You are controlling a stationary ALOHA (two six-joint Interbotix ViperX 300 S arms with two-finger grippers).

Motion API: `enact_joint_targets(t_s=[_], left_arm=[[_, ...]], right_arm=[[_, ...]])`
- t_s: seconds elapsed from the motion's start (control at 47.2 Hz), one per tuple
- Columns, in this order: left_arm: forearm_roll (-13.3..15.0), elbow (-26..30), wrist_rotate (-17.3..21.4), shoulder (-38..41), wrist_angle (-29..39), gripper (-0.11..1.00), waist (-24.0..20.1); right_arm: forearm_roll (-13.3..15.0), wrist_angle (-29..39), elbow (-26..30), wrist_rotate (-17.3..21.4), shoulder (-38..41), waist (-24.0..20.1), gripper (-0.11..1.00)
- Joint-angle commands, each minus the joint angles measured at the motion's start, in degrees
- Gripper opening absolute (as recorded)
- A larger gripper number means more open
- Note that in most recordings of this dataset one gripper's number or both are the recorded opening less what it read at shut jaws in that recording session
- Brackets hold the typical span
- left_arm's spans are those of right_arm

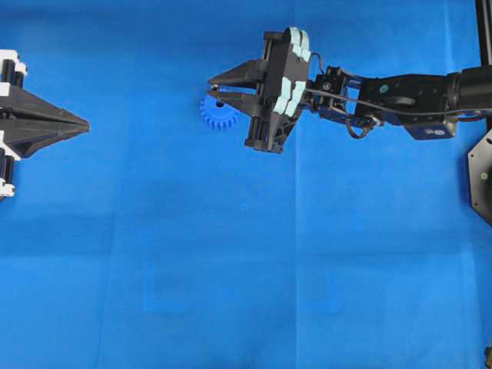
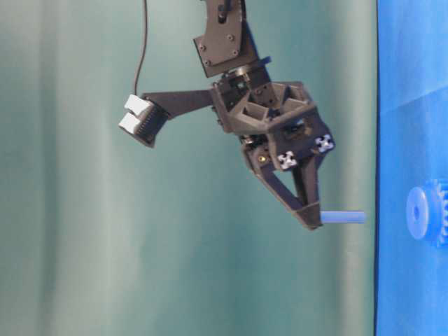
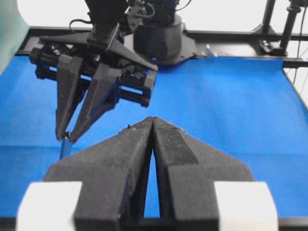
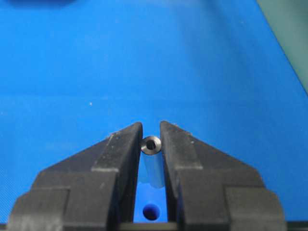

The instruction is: Insert the shaft placed at a random location into the center hole of the small gear at another random location.

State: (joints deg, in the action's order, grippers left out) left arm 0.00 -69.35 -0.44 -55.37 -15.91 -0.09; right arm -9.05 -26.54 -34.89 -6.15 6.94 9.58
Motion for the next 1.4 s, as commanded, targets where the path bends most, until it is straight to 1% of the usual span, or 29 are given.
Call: enact_joint_targets(t_s=[0.0,0.127,0.318,0.785,0.912,1.103,1.378], left_arm=[[-0.09,0.62,0.00,0.26,-0.26,0.00,0.00],[-0.09,0.62,0.00,0.35,-0.26,0.00,0.00],[-0.09,0.62,0.00,0.26,-0.26,0.00,0.00],[-0.09,0.62,-0.09,0.26,-0.26,0.00,0.00],[-0.09,0.62,-0.09,0.35,-0.26,0.00,0.00],[-0.09,0.62,-0.09,0.26,-0.26,0.00,0.00],[-0.09,0.62,-0.09,0.26,-0.26,0.00,0.00]], right_arm=[[-0.18,-1.41,0.53,0.18,0.62,-0.18,0.04],[-0.97,-2.37,0.62,0.53,2.72,-0.35,0.04],[-1.93,-2.37,0.26,0.62,3.87,-0.62,0.04],[-2.29,-2.90,0.26,0.62,5.98,-0.53,0.04],[-2.29,-2.99,0.26,0.53,5.54,-0.44,0.04],[-1.93,-2.99,0.18,-0.26,2.72,-0.09,0.04],[-0.79,-2.99,0.18,-0.35,0.09,0.18,0.04]])
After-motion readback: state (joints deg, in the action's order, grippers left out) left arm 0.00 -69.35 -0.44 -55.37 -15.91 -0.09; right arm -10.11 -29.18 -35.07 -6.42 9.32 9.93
